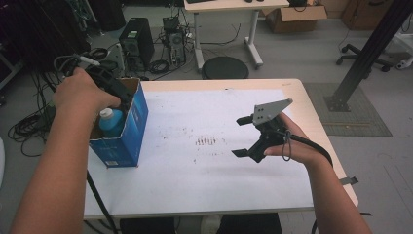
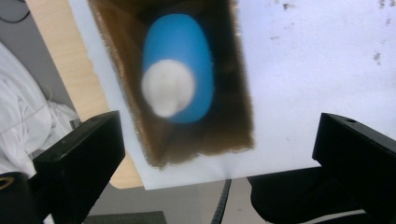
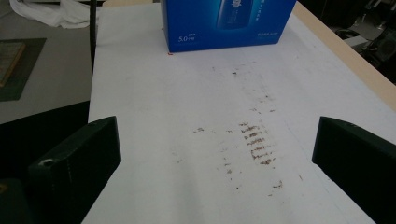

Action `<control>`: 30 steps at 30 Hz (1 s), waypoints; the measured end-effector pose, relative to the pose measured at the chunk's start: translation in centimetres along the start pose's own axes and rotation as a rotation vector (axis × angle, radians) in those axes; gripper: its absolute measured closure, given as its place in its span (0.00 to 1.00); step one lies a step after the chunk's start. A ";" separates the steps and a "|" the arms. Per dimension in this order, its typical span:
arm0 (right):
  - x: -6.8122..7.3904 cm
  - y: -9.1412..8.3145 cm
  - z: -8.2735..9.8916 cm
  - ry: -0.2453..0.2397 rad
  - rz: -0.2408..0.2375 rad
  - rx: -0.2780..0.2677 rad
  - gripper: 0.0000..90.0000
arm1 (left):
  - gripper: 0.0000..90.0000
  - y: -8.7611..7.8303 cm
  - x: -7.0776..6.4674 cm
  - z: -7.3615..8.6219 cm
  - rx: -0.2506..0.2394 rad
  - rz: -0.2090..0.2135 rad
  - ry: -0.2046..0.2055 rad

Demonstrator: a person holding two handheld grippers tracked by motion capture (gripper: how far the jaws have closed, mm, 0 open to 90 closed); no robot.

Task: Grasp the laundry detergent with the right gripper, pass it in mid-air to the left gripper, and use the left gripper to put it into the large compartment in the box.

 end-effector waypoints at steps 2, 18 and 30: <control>0.0 -0.1 -0.1 -0.002 0.001 -0.001 0.01 | 0.01 -0.3 -0.5 0.0 -0.004 -0.005 0.013; 0.2 -2.5 -1.7 -0.036 0.029 0.051 0.01 | 0.00 -2.7 -5.9 0.2 -0.053 0.015 0.245; -0.6 -4.2 -4.1 -0.082 0.046 0.184 0.02 | 0.00 -2.6 -9.8 0.2 -0.078 0.040 0.418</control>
Point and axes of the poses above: each handheld gripper's, and its own axes: y roughly forward along the jaws, z roughly out of its underside, x roughly to its left, the point moved 1 cm from there along y, roughly forward along the jaws, and after that the axes turned 4 degrees about y, right-handed, at the moved point
